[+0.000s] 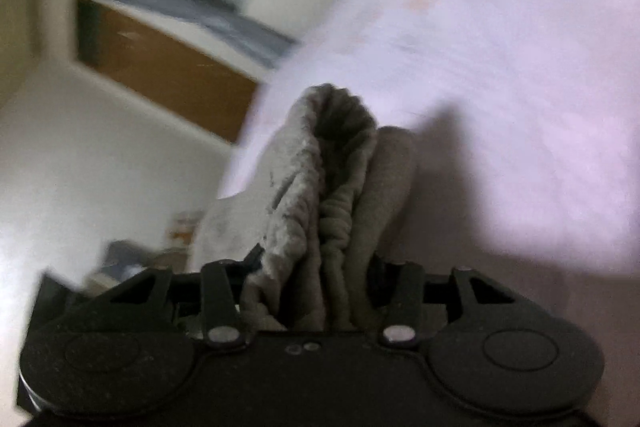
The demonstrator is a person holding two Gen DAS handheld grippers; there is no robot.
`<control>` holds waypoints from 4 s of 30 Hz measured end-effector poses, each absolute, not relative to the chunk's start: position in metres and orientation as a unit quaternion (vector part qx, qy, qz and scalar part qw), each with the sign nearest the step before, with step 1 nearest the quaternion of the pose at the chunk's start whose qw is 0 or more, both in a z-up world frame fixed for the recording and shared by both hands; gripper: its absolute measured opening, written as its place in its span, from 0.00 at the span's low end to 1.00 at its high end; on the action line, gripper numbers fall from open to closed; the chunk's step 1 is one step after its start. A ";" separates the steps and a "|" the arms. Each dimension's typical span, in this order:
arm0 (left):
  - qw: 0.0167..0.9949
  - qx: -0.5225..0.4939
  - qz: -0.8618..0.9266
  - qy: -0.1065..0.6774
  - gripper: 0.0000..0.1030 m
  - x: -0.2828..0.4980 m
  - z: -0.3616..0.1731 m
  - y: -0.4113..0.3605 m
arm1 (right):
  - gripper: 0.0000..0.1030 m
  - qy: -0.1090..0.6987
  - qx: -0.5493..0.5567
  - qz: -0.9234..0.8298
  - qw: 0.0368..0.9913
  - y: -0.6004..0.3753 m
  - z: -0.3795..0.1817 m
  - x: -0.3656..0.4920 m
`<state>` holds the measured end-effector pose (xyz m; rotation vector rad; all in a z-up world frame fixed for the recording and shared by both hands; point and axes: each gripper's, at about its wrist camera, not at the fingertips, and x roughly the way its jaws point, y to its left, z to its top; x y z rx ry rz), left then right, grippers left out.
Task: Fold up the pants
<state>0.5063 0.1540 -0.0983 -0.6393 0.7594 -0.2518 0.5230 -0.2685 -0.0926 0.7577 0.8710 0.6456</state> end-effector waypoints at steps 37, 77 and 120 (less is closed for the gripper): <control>0.972 -0.063 0.048 0.221 1.00 0.103 -0.011 0.052 | 0.94 0.202 0.008 0.143 0.969 -0.285 0.029 0.136; 0.987 -0.031 -0.005 0.159 1.00 0.020 -0.009 0.005 | 0.94 0.177 -0.004 0.157 0.972 -0.250 0.020 0.076; 0.988 -0.028 -0.010 0.152 1.00 0.019 -0.010 0.003 | 0.94 0.175 -0.013 0.159 0.972 -0.246 0.020 0.074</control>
